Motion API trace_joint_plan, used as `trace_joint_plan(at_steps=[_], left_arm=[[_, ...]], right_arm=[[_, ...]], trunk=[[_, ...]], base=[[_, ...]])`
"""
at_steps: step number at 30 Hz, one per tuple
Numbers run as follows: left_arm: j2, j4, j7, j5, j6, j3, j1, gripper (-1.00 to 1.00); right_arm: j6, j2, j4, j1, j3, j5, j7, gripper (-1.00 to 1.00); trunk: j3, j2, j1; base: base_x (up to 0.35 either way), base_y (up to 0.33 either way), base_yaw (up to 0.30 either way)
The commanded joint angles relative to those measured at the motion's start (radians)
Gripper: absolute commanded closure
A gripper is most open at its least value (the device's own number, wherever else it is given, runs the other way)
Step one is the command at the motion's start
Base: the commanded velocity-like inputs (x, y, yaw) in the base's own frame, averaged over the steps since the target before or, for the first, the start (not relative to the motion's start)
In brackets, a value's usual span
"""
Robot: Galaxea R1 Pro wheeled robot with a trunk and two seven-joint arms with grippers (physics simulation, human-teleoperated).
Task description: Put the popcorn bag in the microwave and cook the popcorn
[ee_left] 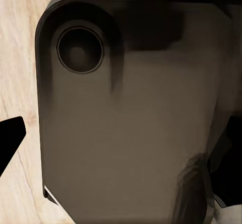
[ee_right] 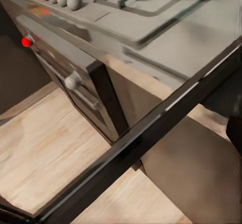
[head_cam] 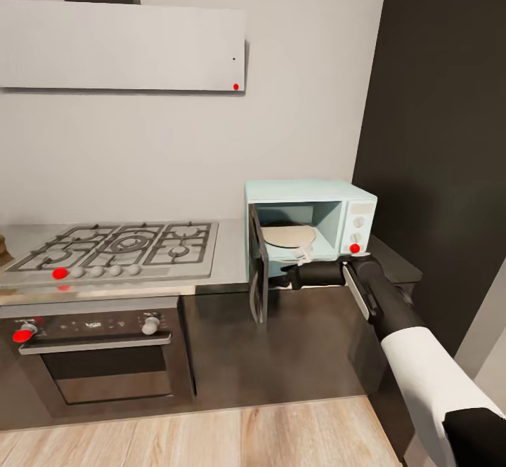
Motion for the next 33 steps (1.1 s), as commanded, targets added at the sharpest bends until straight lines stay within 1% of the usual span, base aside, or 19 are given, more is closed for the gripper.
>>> trace_joint_plan(at_steps=[1, 3, 6, 7, 9, 10, 12, 14, 17, 18, 22, 24, 25, 26, 27, 29, 31, 32, 33], left_arm=[[0.000, -0.001, 0.000, 0.007, -0.001, 0.000, 0.000, -1.00], [0.000, -0.001, 0.000, 0.007, -0.001, 0.000, 0.000, -1.00], [-0.001, 0.000, 0.000, 0.007, -0.001, 0.000, 0.000, -1.00], [-0.001, 0.000, 0.000, 0.007, 0.000, 0.000, 0.000, -1.00], [-0.001, 0.000, 0.000, 0.007, 0.000, 0.000, 0.000, -1.00], [-0.001, 0.000, 0.000, 0.008, 0.000, 0.000, 0.000, -1.00], [-0.002, 0.000, 0.000, 0.008, 0.000, 0.000, 0.000, -1.00], [-0.002, 0.000, 0.000, 0.008, 0.000, 0.000, 0.000, -1.00], [-0.002, 0.000, 0.000, 0.008, 0.000, 0.000, 0.000, -1.00], [-0.002, 0.000, 0.000, 0.008, 0.001, 0.000, 0.000, -1.00], [-0.002, 0.000, 0.000, 0.008, 0.000, 0.000, 0.000, -1.00], [-0.002, 0.000, 0.000, 0.008, 0.001, 0.000, 0.000, -1.00], [-0.002, 0.000, 0.000, 0.008, 0.001, 0.000, 0.000, -1.00], [-0.002, 0.000, 0.000, 0.008, 0.000, 0.000, 0.000, -1.00], [-0.002, 0.000, 0.000, 0.008, 0.000, 0.000, 0.000, -1.00], [-0.002, 0.000, 0.000, 0.008, -0.001, 0.000, 0.000, -1.00], [-0.002, 0.000, 0.000, 0.008, -0.001, 0.000, 0.000, -1.00], [-0.002, 0.000, 0.000, 0.008, -0.001, 0.000, 0.000, -1.00], [-0.002, 0.000, 0.000, 0.008, -0.001, 0.000, 0.000, -1.00]], right_arm=[[0.005, 0.052, 0.000, 0.000, -0.001, 0.013, 0.002, -1.00], [0.004, 0.051, 0.001, 0.000, -0.004, 0.026, -0.021, -1.00], [0.003, 0.009, 0.002, 0.000, -0.011, 0.030, -0.103, -1.00], [0.003, -0.006, 0.002, 0.000, -0.028, 0.031, -0.140, -1.00], [0.003, -0.015, 0.002, 0.000, -0.060, 0.032, -0.193, -1.00], [0.002, -0.018, 0.002, 0.000, -0.082, 0.032, -0.240, -1.00], [0.002, -0.020, 0.002, 0.000, -0.104, 0.032, -0.315, -1.00], [0.001, -0.021, 0.004, 0.000, -0.110, 0.032, -0.355, -1.00], [-0.004, -0.021, 0.050, 0.000, -0.112, 0.033, -0.429, -1.00], [-0.036, -0.019, 0.086, 0.000, -0.113, 0.032, -0.503, -1.00], [-0.076, -0.013, 0.135, 0.000, -0.112, 0.030, -0.568, -1.00], [-0.081, -0.018, 0.214, 0.000, -0.113, 0.032, -0.575, -1.00], [-0.082, -0.020, 0.284, 0.000, -0.113, 0.033, -0.578, -1.00], [-0.084, -0.021, 0.391, 0.000, -0.112, 0.034, -0.592, -1.00], [-0.085, -0.022, 0.446, 0.000, -0.112, 0.034, -0.604, -1.00], [-0.103, -0.022, 0.622, 0.000, -0.110, 0.036, -0.662, -1.00], [-0.160, -0.021, 0.745, 0.000, -0.108, 0.036, -0.710, -1.00], [-0.252, -0.022, 0.875, 0.000, -0.107, 0.035, -0.763, -1.00], [-0.323, -0.022, 0.938, 0.000, -0.106, 0.034, -0.798, -1.00]], trunk=[[-0.001, 0.000, 0.000], [-0.001, 0.000, 0.000], [-0.001, 0.000, 0.000], [-0.001, 0.000, 0.000], [-0.001, 0.000, 0.000], [-0.001, 0.000, 0.000], [-0.001, 0.000, 0.000], [-0.001, 0.000, 0.000], [-0.001, 0.000, 0.000], [-0.001, 0.000, 0.000], [-0.001, 0.000, 0.000], [-0.001, 0.000, 0.000], [-0.001, 0.000, 0.000], [-0.001, 0.000, 0.000], [-0.001, 0.000, 0.000], [-0.001, 0.000, 0.000], [-0.001, 0.000, 0.000], [-0.001, 0.000, 0.000], [-0.001, 0.000, 0.000]], base=[[0.000, 0.000, 0.000], [0.000, 0.000, 0.000], [0.000, 0.000, 0.000], [0.000, 0.000, 0.000], [0.000, 0.000, 0.000], [0.000, 0.000, 0.000], [0.000, 0.000, 0.000], [0.000, 0.000, 0.000], [0.000, 0.000, 0.000], [0.000, 0.000, 0.000], [0.000, 0.000, 0.000], [0.000, 0.000, 0.000], [0.000, 0.000, 0.000], [0.000, 0.000, 0.000], [0.000, 0.000, 0.000], [0.000, 0.000, 0.000], [0.000, 0.000, 0.000], [0.000, 0.000, 0.000], [0.000, 0.000, 0.000]])
